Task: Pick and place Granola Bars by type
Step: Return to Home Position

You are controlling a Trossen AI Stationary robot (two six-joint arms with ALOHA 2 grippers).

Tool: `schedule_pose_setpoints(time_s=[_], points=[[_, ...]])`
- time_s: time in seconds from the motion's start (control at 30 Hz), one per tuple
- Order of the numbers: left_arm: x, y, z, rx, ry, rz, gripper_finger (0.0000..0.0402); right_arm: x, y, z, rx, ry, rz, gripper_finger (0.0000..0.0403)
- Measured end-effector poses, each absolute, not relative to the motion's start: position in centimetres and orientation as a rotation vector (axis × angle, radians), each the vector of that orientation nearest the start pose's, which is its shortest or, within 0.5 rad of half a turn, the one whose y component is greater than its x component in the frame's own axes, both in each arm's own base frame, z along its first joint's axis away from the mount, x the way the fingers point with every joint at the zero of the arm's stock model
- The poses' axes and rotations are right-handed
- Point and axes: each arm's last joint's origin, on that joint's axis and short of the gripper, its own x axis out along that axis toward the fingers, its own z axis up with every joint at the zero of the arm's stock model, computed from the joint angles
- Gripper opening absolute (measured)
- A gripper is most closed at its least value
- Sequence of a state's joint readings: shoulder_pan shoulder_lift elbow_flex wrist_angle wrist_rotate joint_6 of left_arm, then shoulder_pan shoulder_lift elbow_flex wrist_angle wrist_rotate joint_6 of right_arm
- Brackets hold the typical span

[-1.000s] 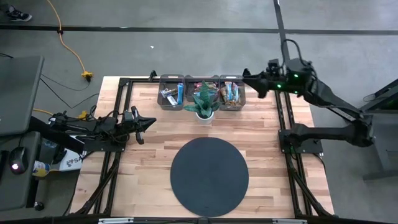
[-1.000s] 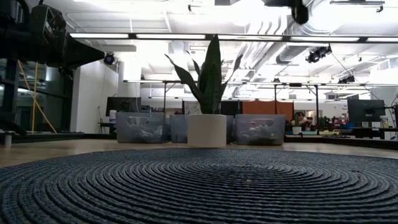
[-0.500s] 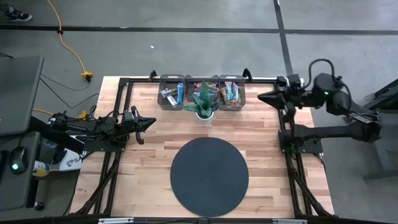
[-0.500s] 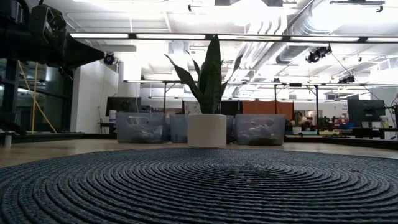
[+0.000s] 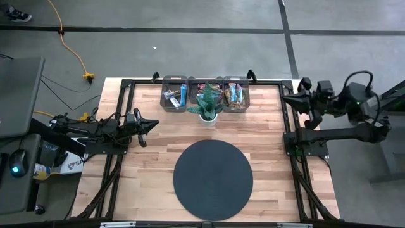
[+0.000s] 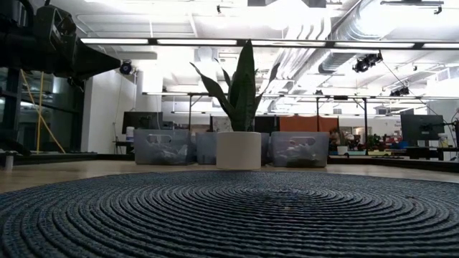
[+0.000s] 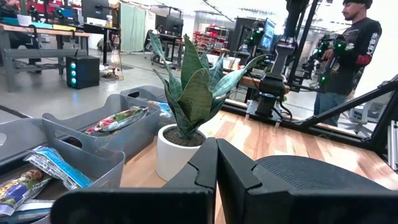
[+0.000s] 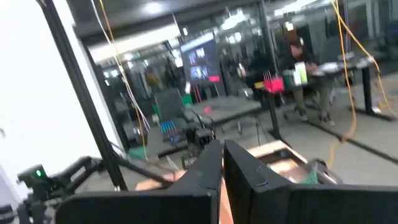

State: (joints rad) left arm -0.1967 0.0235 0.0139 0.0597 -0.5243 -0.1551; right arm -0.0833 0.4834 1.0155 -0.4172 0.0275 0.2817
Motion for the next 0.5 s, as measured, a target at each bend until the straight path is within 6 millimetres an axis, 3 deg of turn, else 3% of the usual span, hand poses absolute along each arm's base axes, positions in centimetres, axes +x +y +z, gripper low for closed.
schedule_pose_setpoints(time_s=[0.33, 0.5], points=[[9.5, -0.4, 17.2, -0.171, -0.073, 0.323, 0.0001, 6.3, -0.6, 35.0, 0.274, -0.345, -0.051, 0.0], [9.5, -0.4, 17.2, -0.171, -0.072, 0.324, 0.0001, 7.0, -0.6, 31.2, 0.298, -0.353, -0.045, 0.0]])
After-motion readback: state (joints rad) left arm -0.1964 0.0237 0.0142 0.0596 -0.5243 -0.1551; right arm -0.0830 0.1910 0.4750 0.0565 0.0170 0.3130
